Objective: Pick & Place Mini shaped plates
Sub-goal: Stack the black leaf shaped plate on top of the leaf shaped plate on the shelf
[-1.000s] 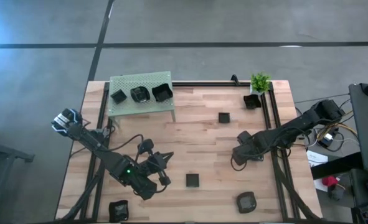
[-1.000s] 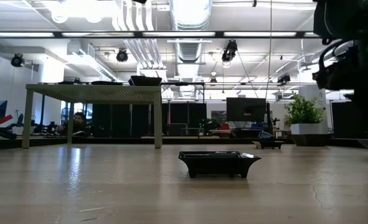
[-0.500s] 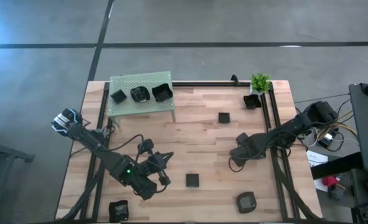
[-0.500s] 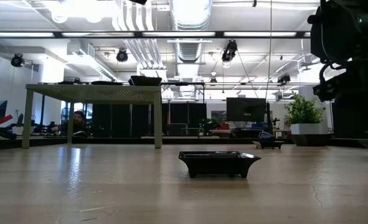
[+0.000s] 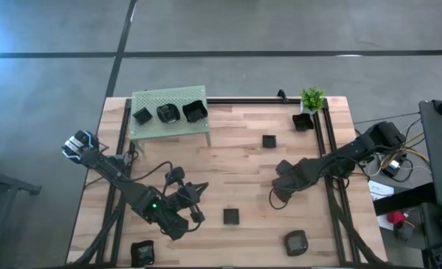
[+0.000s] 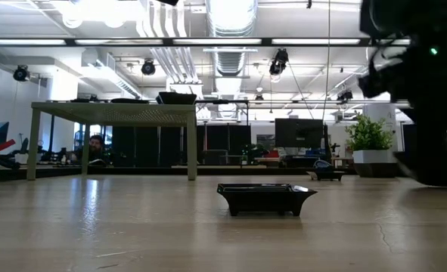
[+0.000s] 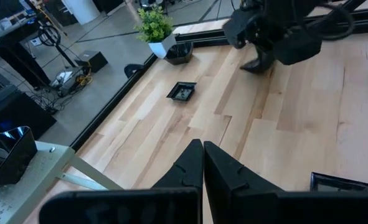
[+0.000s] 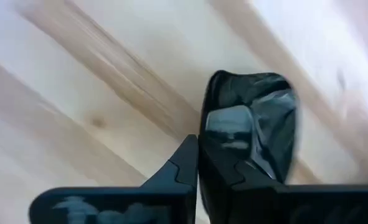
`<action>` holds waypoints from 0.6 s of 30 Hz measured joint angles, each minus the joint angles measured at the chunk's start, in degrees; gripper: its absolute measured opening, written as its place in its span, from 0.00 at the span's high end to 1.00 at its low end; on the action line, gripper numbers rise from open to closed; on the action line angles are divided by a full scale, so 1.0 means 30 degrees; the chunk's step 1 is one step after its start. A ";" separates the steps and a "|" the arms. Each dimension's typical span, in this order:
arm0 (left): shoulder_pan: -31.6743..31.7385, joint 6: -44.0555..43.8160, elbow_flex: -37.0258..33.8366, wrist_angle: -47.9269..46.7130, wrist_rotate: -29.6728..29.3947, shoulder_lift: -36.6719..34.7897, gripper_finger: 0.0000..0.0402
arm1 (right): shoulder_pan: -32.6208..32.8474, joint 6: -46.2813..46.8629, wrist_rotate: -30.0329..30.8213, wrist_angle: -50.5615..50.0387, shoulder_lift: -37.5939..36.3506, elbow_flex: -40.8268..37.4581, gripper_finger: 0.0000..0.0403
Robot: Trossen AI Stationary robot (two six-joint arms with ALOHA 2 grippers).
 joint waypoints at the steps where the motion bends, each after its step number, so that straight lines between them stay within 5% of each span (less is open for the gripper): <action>1: 0.0002 -0.0001 0.0000 0.0004 -0.0001 0.0000 0.98 | 0.0000 -0.0442 0.0392 0.0010 0.0022 0.0420 0.98; 7: 0.0003 0.0157 0.0000 0.0011 -0.0001 0.0000 0.98 | 0.0017 -0.4986 0.2712 0.0146 0.1375 0.3174 0.98; 18: 0.0003 0.0153 0.0000 0.0084 -0.0005 0.0000 0.98 | -0.0126 -1.8475 0.6458 0.1291 0.8296 0.9389 0.98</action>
